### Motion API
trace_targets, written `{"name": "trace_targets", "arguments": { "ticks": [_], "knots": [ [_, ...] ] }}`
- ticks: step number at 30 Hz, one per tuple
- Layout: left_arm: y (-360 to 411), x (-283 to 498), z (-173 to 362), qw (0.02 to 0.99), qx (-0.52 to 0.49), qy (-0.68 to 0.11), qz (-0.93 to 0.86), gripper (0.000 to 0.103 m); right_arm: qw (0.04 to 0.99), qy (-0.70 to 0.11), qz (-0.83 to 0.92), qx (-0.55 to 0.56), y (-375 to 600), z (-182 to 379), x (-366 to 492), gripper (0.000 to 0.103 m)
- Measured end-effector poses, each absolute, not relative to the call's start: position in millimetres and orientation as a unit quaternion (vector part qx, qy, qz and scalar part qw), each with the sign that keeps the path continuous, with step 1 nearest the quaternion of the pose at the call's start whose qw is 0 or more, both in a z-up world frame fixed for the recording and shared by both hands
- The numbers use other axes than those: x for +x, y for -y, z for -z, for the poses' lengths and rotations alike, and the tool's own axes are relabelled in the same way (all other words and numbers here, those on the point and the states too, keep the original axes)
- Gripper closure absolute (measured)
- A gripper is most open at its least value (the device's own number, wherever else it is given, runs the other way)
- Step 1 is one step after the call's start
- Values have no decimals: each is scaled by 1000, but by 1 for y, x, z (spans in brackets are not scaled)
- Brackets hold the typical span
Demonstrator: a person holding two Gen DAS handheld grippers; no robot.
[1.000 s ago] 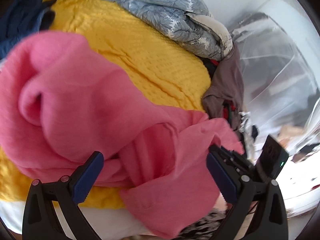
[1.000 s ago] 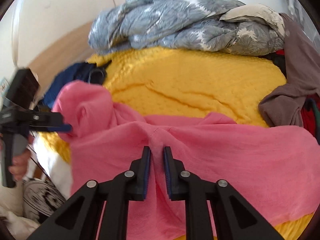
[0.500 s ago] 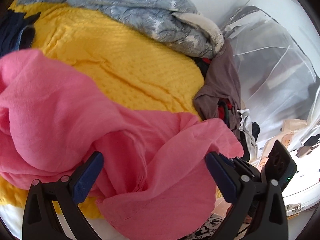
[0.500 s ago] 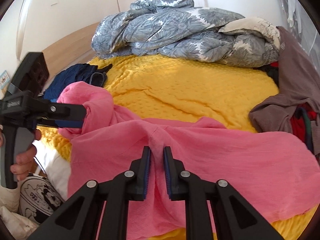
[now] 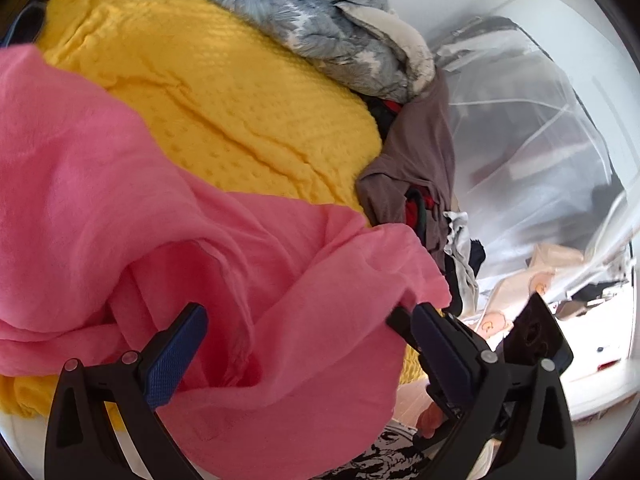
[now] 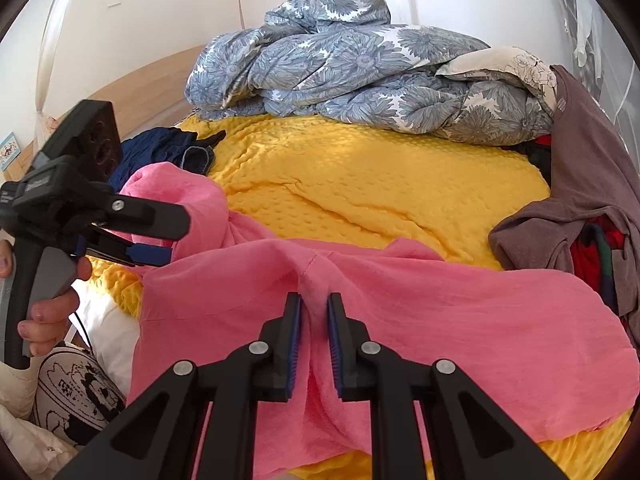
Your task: Fold clothes
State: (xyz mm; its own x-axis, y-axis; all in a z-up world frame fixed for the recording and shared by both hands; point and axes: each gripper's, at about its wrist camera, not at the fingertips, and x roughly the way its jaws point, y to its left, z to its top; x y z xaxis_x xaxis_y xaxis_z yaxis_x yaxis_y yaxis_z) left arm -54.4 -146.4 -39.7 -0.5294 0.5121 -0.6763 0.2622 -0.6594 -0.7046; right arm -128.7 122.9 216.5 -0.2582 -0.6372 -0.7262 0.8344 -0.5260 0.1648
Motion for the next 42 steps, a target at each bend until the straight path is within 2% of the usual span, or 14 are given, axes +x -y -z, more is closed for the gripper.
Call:
{"name": "trace_targets", "arguments": {
  "ticks": [8, 10, 11, 13, 14, 17, 21, 22, 33, 36, 42],
  "knots": [
    [149, -62, 35, 66, -472, 393, -786, 2, 469, -129, 788, 377, -124, -220, -125, 89],
    [149, -65, 30, 59, -464, 378, -799, 5, 465, -138, 793, 368, -122, -221, -122, 89],
    [148, -66, 30, 50, -465, 367, -804, 10, 463, -144, 795, 364, -121, -222, -120, 89],
    [144, -70, 33, 46, -479, 346, -805, 29, 462, -155, 798, 355, -120, -223, -116, 89],
    [141, -72, 37, 45, -489, 336, -804, 48, 461, -161, 799, 351, -119, -223, -115, 89],
    [132, -75, 44, 37, -510, 302, -804, 50, 461, -174, 798, 348, -119, -221, -111, 89],
    [122, -73, 37, 19, -499, 241, -832, 62, 459, -184, 799, 343, -121, -220, -108, 89],
    [122, -72, 36, 18, -495, 235, -836, 62, 458, -184, 799, 342, -121, -221, -108, 89],
    [116, -69, 22, -55, -443, 151, -882, 92, 436, -172, 812, 349, -132, -220, -120, 89],
    [121, -63, 13, -67, -411, 150, -897, 97, 425, -160, 819, 350, -136, -222, -127, 89],
    [156, -34, -31, -116, -289, 196, -930, 99, 391, -89, 866, 298, -162, -252, -145, 89]
  ]
}}
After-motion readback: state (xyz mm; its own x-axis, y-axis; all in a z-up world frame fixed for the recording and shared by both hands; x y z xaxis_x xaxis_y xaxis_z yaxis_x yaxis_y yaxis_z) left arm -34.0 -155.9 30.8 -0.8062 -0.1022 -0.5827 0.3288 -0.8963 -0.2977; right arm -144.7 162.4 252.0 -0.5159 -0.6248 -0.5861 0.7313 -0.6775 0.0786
